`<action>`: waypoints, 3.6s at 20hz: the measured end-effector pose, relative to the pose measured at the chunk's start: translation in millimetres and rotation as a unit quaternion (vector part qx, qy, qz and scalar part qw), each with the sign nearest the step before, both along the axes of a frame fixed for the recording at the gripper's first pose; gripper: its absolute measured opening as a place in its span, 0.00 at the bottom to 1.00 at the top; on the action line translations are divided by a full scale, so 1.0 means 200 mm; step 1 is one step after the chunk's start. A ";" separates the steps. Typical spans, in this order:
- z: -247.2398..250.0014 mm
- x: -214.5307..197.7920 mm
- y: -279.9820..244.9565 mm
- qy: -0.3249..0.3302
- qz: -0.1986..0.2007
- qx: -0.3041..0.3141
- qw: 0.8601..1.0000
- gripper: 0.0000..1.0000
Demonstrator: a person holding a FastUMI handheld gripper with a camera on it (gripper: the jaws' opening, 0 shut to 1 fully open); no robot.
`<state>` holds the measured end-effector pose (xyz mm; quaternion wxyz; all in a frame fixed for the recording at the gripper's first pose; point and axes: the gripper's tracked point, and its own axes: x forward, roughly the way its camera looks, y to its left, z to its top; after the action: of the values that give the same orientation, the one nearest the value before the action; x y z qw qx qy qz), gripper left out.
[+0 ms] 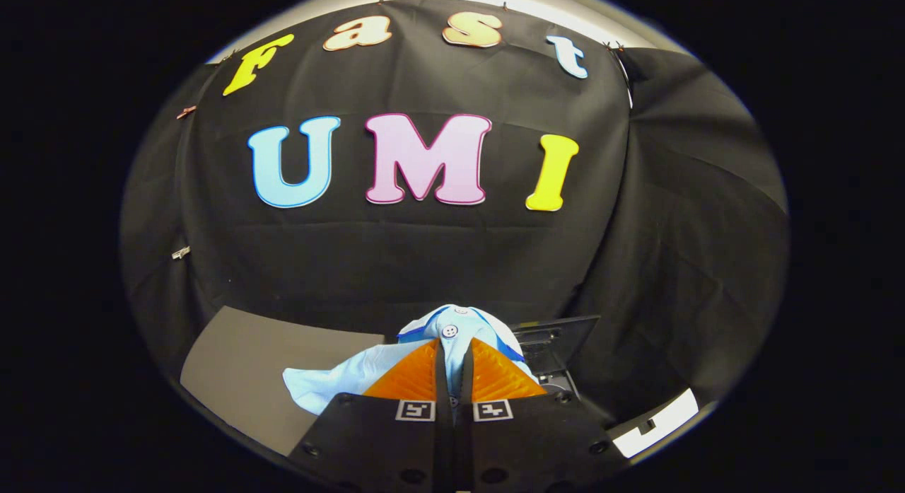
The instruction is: Put the clothes into the washing machine and then close the washing machine lid.
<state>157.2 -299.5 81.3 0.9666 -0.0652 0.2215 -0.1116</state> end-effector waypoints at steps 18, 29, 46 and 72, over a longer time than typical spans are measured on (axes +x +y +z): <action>-0.77 0.09 -0.66 0.109 -0.045 -0.017 0.993 0.05; -1.41 0.10 -0.81 0.193 -0.050 -0.008 0.980 0.05; -2.18 -0.15 -0.86 0.335 -0.039 0.050 0.940 0.05; -1.94 -0.05 -0.89 0.292 -0.039 0.043 0.955 1.00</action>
<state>146.6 -477.3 -306.0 0.8566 -0.0441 0.5008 -0.1158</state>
